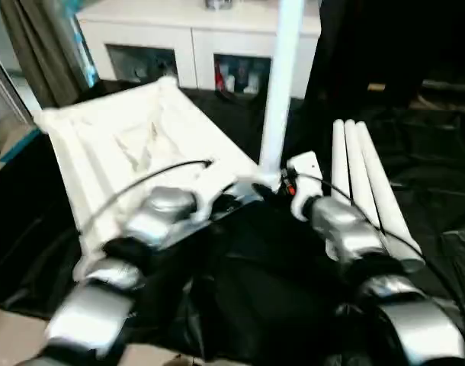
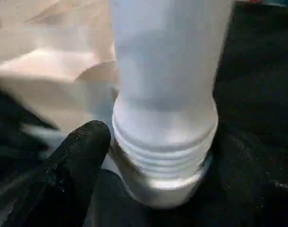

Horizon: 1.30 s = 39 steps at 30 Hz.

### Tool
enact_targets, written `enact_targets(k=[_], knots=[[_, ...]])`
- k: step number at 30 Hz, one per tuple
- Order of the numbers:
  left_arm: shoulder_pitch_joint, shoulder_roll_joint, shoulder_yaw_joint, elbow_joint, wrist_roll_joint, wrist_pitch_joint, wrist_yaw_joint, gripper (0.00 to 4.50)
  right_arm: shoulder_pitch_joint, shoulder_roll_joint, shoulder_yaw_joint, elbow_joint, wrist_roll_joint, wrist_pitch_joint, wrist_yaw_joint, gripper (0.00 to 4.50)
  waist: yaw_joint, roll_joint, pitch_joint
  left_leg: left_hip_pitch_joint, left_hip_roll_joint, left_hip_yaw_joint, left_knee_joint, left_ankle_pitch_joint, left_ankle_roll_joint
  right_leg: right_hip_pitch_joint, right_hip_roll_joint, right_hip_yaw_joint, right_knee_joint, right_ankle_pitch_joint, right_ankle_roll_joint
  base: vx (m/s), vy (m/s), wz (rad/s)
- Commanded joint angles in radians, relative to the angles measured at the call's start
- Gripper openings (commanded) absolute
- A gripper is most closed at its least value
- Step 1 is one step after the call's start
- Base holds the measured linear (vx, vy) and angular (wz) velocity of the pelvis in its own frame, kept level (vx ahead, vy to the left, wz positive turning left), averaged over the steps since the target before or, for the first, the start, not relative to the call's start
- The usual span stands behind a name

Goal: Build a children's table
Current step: Rotate leg to tighten

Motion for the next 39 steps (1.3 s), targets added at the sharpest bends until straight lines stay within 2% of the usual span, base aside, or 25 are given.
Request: enact_targets(k=[1,2,3,5,6,8,9,10,12,13,17,18,21,23,25,26,27,29,30,31,32,34,36,39], knots=[[0.026,0.011,-0.040,-0.033,-0.006,-0.037,-0.095,0.00,0.015,-0.014,0.039,-0.044,-0.012,-0.004,0.093,3.70,0.011,-0.012,-0.088,0.001,0.074,-0.038,-0.045,-0.022,0.137,0.064,-0.119,0.073,-0.046,0.038,-0.219,0.000,0.000,0.00],[0.038,0.036,-0.044,-0.050,-0.007,-0.037,-0.135,0.00,0.029,-0.046,0.047,-0.075,-0.008,-0.007,0.149,3.70,0.018,-0.011,-0.085,0.001,0.075,-0.035,-0.042,-0.023,0.163,0.056,-0.117,0.069,-0.045,0.059,-0.224,0.000,0.000,0.00],[0.040,0.041,-0.045,-0.054,-0.008,-0.039,-0.143,0.00,0.032,-0.052,0.049,-0.081,-0.007,-0.007,0.158,3.70,0.019,-0.010,-0.084,0.001,0.077,-0.036,-0.043,-0.033,0.163,0.057,-0.118,0.069,-0.045,0.043,-0.223,0.000,0.000,0.00],[0.057,0.068,-0.050,-0.082,-0.015,-0.042,-0.192,0.00,0.049,-0.085,0.058,-0.118,0.000,-0.013,0.210,3.70,0.028,-0.004,-0.081,0.006,0.086,-0.037,-0.047,-0.068,0.142,0.051,-0.118,0.069,-0.055,-0.041,-0.212,0.000,0.000,0.00],[0.059,0.072,-0.050,-0.087,-0.017,-0.040,-0.198,0.00,0.052,-0.089,0.058,-0.125,0.001,-0.014,0.217,3.70,0.028,-0.005,-0.080,0.005,0.085,-0.037,-0.047,-0.079,0.135,0.051,-0.117,0.069,-0.056,-0.057,-0.211,0.000,0.000,0.00],[0.076,0.089,-0.054,-0.120,-0.030,-0.025,-0.236,0.00,0.065,-0.101,0.055,-0.151,0.014,-0.029,0.248,3.70,0.035,-0.004,-0.077,0.008,0.087,-0.038,-0.051,-0.116,0.102,0.049,-0.120,0.071,-0.062,-0.121,-0.201,0.000,0.000,0.00],[0.079,0.091,-0.055,-0.126,-0.032,-0.023,-0.241,0.00,0.067,-0.103,0.054,-0.154,0.016,-0.030,0.253,3.70,0.035,-0.004,-0.077,0.008,0.087,-0.038,-0.051,-0.116,0.102,0.049,-0.120,0.071,-0.062,-0.121,-0.201,0.000,0.000,0.00],[0.087,0.098,-0.058,-0.141,-0.037,-0.023,-0.258,0.00,0.073,-0.105,0.054,-0.163,0.024,-0.027,0.270,3.70,0.035,-0.005,-0.076,0.011,0.086,-0.038,-0.053,-0.132,0.083,0.049,-0.120,0.072,-0.064,-0.145,-0.196,0.000,0.000,0.00],[0.094,0.100,-0.058,-0.151,-0.038,-0.023,-0.264,0.00,0.082,-0.104,0.054,-0.174,0.038,-0.015,0.294,3.70,0.035,-0.004,-0.075,0.009,0.086,-0.038,-0.054,-0.132,0.078,0.050,-0.121,0.073,-0.067,-0.156,-0.193,0.000,0.000,0.00],[0.095,0.099,-0.057,-0.153,-0.038,-0.020,-0.263,0.00,0.085,-0.102,0.055,-0.177,0.043,-0.011,0.302,3.45,0.037,-0.005,-0.077,0.009,0.085,-0.038,-0.053,-0.124,0.077,0.050,-0.120,0.073,-0.065,-0.148,-0.192,0.000,0.000,0.00],[0.099,0.100,-0.056,-0.158,-0.034,-0.018,-0.260,0.00,0.093,-0.094,0.056,-0.191,0.055,0.005,0.319,3.32,0.038,-0.006,-0.080,0.006,0.083,-0.039,-0.050,-0.098,0.087,0.053,-0.119,0.072,-0.059,-0.109,-0.195,0.000,0.000,0.00],[0.100,0.101,-0.057,-0.163,-0.035,-0.014,-0.261,0.00,0.095,-0.091,0.055,-0.195,0.055,0.007,0.323,3.05,0.038,-0.006,-0.080,0.006,0.083,-0.039,-0.050,-0.094,0.089,0.052,-0.120,0.072,-0.059,-0.104,-0.196,0.000,0.000,0.00],[0.100,0.099,-0.058,-0.168,-0.039,-0.005,-0.252,0.00,0.104,-0.083,0.052,-0.195,0.056,0.014,0.324,2.90,0.039,-0.005,-0.082,0.005,0.082,-0.039,-0.048,-0.086,0.094,0.052,-0.119,0.071,-0.057,-0.089,-0.198,0.000,0.000,0.00],[0.092,0.088,-0.054,-0.153,-0.027,0.000,-0.217,0.00,0.106,-0.071,0.041,-0.175,0.051,0.016,0.275,2.78,0.038,-0.006,-0.081,0.005,0.082,-0.039,-0.048,-0.086,0.093,0.052,-0.118,0.071,-0.057,-0.089,-0.198,0.000,0.000,0.00],[0.064,0.061,-0.046,-0.103,0.005,0.020,-0.120,0.00,0.090,-0.044,0.010,-0.114,0.032,0.019,0.127,2.76,0.034,-0.006,-0.077,0.006,0.081,-0.038,-0.050,-0.100,0.083,0.049,-0.119,0.072,-0.063,-0.116,-0.196,0.000,0.000,0.00],[0.041,0.036,-0.034,-0.063,0.018,0.034,-0.047,0.00,0.080,-0.026,-0.007,-0.073,0.018,0.021,0.024,2.76,0.031,-0.008,-0.074,0.011,0.079,-0.039,-0.054,-0.127,0.064,0.047,-0.120,0.072,-0.072,-0.174,-0.189,0.000,0.000,0.00],[0.034,0.029,-0.030,-0.052,0.020,0.038,-0.027,0.00,0.078,-0.021,-0.011,-0.063,0.015,0.022,-0.003,2.75,0.029,-0.008,-0.070,0.016,0.077,-0.041,-0.057,-0.160,0.042,0.049,-0.123,0.071,-0.083,-0.255,-0.174,0.000,0.000,0.00],[0.018,0.012,-0.022,-0.028,0.025,0.049,0.019,0.00,0.074,-0.008,-0.021,-0.044,0.016,0.033,-0.054,2.75,0.029,-0.007,-0.068,0.016,0.078,-0.043,-0.061,-0.185,0.027,0.051,-0.125,0.072,-0.091,-0.318,-0.150,0.000,0.000,0.00],[0.000,-0.008,-0.017,-0.003,0.033,0.063,0.071,0.00,0.068,0.009,-0.029,-0.022,0.012,0.041,-0.116,2.75,0.027,-0.005,-0.066,0.019,0.079,-0.043,-0.063,-0.200,0.024,0.048,-0.124,0.072,-0.094,-0.334,-0.146,0.000,0.000,0.00],[-0.019,-0.028,-0.010,0.023,0.040,0.082,0.128,0.00,0.061,0.025,-0.036,-0.001,0.009,0.050,-0.175,2.75,0.022,-0.005,-0.063,0.028,0.078,-0.045,-0.067,-0.239,0.005,0.045,-0.122,0.073,-0.100,-0.375,-0.139,0.000,0.000,0.00],[-0.042,-0.056,0.003,0.054,0.040,0.108,0.197,0.00,0.050,0.046,-0.046,0.028,0.006,0.062,-0.254,2.75,0.022,-0.005,-0.063,0.028,0.078,-0.045,-0.067,-0.239,0.005,0.045,-0.122,0.073,-0.100,-0.375,-0.139,0.000,0.000,0.00],[-0.082,-0.104,0.027,0.106,0.039,0.147,0.315,0.00,0.025,0.085,-0.066,0.076,0.007,0.085,-0.373,2.75,0.017,-0.004,-0.058,0.041,0.076,-0.046,-0.068,-0.287,-0.016,0.040,-0.125,0.074,-0.111,-0.435,-0.134,0.000,0.000,0.00],[-0.108,-0.133,0.035,0.144,0.043,0.148,0.375,0.00,0.001,0.111,-0.071,0.113,-0.003,0.099,-0.458,2.75,0.017,-0.003,-0.058,0.037,0.075,-0.049,-0.070,-0.293,-0.015,0.045,-0.129,0.074,-0.115,-0.454,-0.121,0.000,0.000,0.00],[-0.133,-0.170,0.039,0.178,0.046,0.141,0.435,0.00,-0.030,0.150,-0.066,0.146,-0.010,0.098,-0.514,2.75,0.017,-0.003,-0.064,0.037,0.076,-0.050,-0.072,-0.277,-0.015,0.046,-0.126,0.075,-0.108,-0.389,-0.125,0.000,0.000,0.00]])
